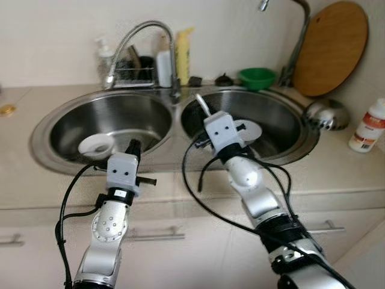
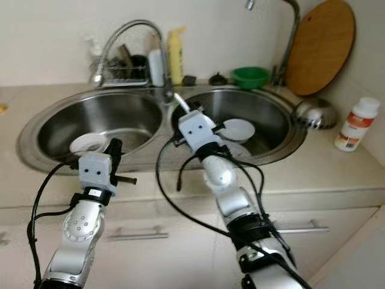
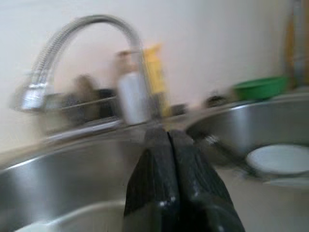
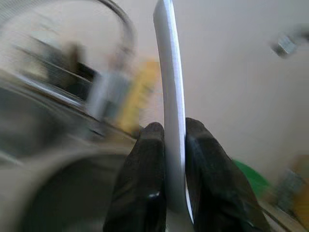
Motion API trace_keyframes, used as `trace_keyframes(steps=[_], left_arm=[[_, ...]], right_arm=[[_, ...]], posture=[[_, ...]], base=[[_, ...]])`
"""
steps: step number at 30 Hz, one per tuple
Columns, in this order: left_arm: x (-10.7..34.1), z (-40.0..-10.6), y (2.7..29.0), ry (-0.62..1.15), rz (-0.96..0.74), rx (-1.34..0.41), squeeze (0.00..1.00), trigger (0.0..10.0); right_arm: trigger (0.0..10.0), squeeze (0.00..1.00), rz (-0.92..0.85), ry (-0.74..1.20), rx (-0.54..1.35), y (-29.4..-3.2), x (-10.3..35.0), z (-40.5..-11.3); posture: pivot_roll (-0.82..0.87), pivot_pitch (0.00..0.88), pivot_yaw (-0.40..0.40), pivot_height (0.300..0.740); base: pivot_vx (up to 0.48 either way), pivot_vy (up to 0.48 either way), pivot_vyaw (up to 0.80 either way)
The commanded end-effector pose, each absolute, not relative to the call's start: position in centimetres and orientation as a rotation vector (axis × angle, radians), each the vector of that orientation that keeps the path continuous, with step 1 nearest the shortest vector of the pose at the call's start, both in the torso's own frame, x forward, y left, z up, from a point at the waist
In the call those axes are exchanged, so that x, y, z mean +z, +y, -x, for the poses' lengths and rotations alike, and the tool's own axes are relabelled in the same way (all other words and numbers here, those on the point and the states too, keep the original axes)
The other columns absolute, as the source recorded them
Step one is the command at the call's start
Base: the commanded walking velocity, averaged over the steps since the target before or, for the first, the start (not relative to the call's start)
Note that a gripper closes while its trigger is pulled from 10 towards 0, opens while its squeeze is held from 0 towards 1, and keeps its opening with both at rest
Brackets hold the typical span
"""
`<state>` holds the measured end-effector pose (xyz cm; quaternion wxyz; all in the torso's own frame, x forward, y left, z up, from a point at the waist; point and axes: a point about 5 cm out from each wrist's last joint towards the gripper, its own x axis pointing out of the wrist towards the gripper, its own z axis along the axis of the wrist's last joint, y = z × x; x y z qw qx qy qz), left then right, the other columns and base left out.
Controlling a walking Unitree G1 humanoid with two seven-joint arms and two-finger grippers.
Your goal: Kitchen organization
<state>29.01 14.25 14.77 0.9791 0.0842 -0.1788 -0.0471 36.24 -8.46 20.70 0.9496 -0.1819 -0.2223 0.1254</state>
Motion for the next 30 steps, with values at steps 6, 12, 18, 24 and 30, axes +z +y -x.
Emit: trace_keyframes(steps=[6,12,18,24,30], left_arm=[[15.3,-29.2,14.9,-0.375,-0.185,-0.075,0.0,10.0],[15.3,-29.3,14.7,-0.371,-0.191,-0.084,0.0,10.0],[15.3,-29.4,14.7,-0.37,-0.192,-0.084,0.0,10.0],[15.1,-29.2,14.7,-0.365,-0.192,-0.083,0.0,10.0],[15.0,-29.2,14.5,-0.359,-0.186,-0.089,0.0,10.0]], right_arm=[[10.0,0.0,0.289,-0.321,0.299,-7.8,20.5,-37.6],[10.0,0.0,0.211,-0.088,0.379,-7.5,18.5,-38.8],[10.0,0.0,0.146,0.177,0.373,-7.9,15.4,-39.2],[10.0,1.0,0.038,0.213,0.37,-8.3,15.1,-39.2],[10.0,1.0,-0.011,0.165,0.37,-8.3,16.0,-39.4]], posture=[[-0.03,0.0,0.015,0.74],[-0.02,0.0,0.018,0.74],[-0.02,0.0,0.015,0.74],[-0.02,0.0,0.015,0.74],[-0.02,0.0,0.017,0.74]], base=[[0.04,0.0,0.0],[0.0,0.0,0.0],[0.0,0.0,0.0],[0.0,0.0,0.0],[0.0,0.0,0.0]])
